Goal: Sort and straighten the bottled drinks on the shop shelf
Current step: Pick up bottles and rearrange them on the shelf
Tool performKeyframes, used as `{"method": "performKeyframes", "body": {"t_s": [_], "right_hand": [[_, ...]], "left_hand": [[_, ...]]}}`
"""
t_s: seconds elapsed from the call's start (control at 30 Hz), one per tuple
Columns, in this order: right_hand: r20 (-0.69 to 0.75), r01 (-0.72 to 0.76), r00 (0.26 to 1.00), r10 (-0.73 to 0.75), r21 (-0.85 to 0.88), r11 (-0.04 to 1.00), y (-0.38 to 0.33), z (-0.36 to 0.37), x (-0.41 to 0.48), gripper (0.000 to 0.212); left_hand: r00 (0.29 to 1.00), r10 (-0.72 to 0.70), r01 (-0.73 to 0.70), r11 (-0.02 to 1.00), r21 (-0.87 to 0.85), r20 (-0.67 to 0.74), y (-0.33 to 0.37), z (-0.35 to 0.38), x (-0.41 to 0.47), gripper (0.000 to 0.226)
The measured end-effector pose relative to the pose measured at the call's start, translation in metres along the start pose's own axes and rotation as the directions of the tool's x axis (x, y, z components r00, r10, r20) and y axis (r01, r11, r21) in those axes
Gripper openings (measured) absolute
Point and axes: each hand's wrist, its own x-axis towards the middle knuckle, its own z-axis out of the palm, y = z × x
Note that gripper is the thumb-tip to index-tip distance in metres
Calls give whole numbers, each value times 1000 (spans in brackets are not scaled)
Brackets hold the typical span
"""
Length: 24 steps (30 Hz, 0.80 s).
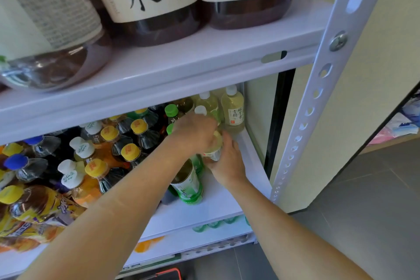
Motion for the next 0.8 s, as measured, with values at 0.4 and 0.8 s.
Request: {"method": "performKeyframes", "body": {"t_s": [0.4,0.8], "right_hand": [[78,78,992,-103,267,960,4,-51,-78,67],[304,-189,952,-46,696,693,-54,-108,-160,67]], "left_hand": [[870,93,-331,839,-432,-485,-1,-3,-100,29],[767,-543,-402,10,-916,-343,-12,6,-177,22]]}}
